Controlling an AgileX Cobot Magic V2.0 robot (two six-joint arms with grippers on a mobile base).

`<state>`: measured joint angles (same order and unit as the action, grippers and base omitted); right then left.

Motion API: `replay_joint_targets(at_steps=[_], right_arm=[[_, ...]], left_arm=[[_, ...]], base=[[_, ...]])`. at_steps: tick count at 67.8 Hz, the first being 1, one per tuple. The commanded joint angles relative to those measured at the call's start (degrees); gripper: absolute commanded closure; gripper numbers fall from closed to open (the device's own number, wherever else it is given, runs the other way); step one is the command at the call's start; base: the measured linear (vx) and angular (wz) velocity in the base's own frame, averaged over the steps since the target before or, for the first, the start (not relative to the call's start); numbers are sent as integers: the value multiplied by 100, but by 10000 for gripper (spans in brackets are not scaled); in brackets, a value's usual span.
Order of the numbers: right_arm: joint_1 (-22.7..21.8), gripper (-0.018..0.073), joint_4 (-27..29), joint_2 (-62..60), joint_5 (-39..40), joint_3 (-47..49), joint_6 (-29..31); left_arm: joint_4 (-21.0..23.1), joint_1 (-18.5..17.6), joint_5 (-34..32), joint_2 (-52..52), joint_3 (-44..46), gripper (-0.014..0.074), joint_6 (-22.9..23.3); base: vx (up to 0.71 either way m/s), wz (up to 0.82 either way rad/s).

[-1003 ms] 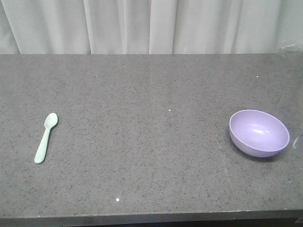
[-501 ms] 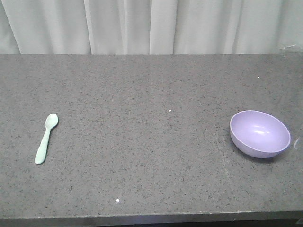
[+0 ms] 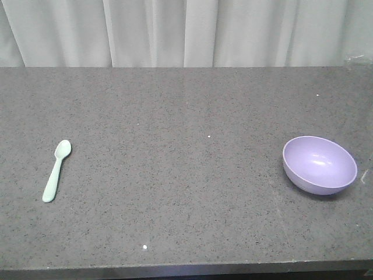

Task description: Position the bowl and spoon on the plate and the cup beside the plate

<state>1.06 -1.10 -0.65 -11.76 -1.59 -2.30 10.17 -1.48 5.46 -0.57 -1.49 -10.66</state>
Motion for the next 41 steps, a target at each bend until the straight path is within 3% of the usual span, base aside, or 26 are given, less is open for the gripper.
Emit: replay_joint_targets(at_steps=[1,41], right_arm=[[-27,562,-20,-60,414,-25,54],[-27,562,-20,-60,426,-25,54]], left_arm=[[11,-5,-398,-86,46,485,35],[11,-5,-398,-86,46,485,35]], base=[[0,0],[0,0]])
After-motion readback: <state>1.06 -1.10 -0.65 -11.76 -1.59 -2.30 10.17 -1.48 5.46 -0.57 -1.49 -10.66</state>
